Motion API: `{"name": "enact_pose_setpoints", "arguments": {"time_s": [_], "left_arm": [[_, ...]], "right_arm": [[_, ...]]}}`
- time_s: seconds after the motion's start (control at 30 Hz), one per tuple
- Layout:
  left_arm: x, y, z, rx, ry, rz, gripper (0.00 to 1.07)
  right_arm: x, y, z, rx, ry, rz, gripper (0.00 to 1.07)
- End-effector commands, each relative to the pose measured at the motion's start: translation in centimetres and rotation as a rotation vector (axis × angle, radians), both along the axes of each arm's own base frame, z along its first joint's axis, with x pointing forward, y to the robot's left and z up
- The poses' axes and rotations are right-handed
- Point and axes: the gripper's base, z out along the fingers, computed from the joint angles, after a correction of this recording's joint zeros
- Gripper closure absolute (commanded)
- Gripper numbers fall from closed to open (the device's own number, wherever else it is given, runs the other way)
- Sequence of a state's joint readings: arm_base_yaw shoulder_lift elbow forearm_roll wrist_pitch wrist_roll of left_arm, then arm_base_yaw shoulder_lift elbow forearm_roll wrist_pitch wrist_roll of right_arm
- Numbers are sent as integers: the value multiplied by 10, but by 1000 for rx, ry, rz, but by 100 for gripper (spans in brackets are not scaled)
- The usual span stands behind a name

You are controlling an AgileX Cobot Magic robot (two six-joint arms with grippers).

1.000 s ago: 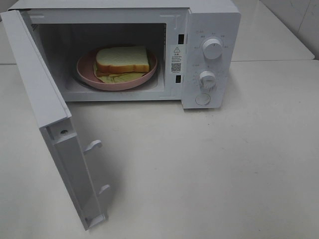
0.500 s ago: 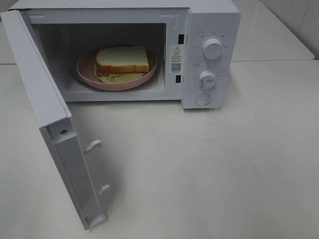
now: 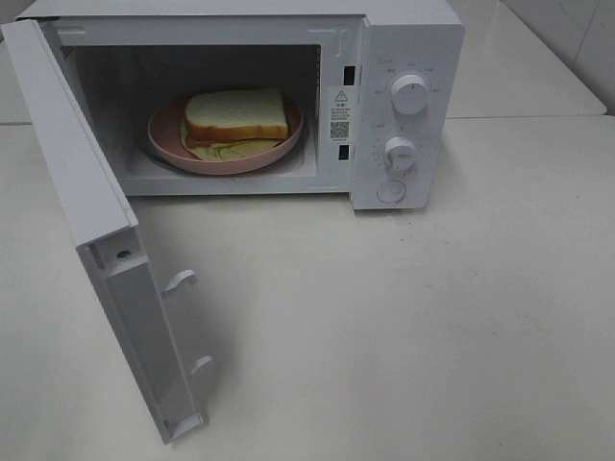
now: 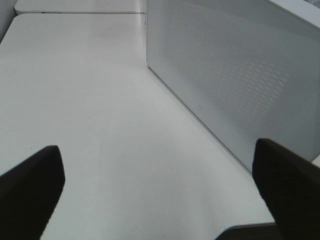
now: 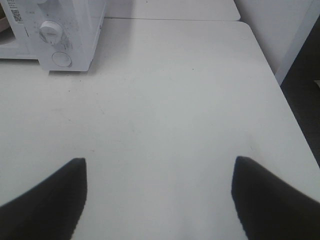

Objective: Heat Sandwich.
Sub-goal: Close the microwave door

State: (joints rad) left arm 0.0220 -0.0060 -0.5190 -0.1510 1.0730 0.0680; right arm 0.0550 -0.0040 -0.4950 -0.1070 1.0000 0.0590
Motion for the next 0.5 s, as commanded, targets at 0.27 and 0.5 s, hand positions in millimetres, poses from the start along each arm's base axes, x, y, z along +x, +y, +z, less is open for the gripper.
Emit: {"name": "enact_pose_setpoints", "arguments": {"time_s": [0.27,0.5], "left_arm": [[-2,0,-1,-7,-13,-5,9],[-2,0,-1,-7,-13,-5,9]], "right_arm": [[-4,0,0,-2,-33,-4,31],[-4,0,0,-2,-33,-4,31]]}}
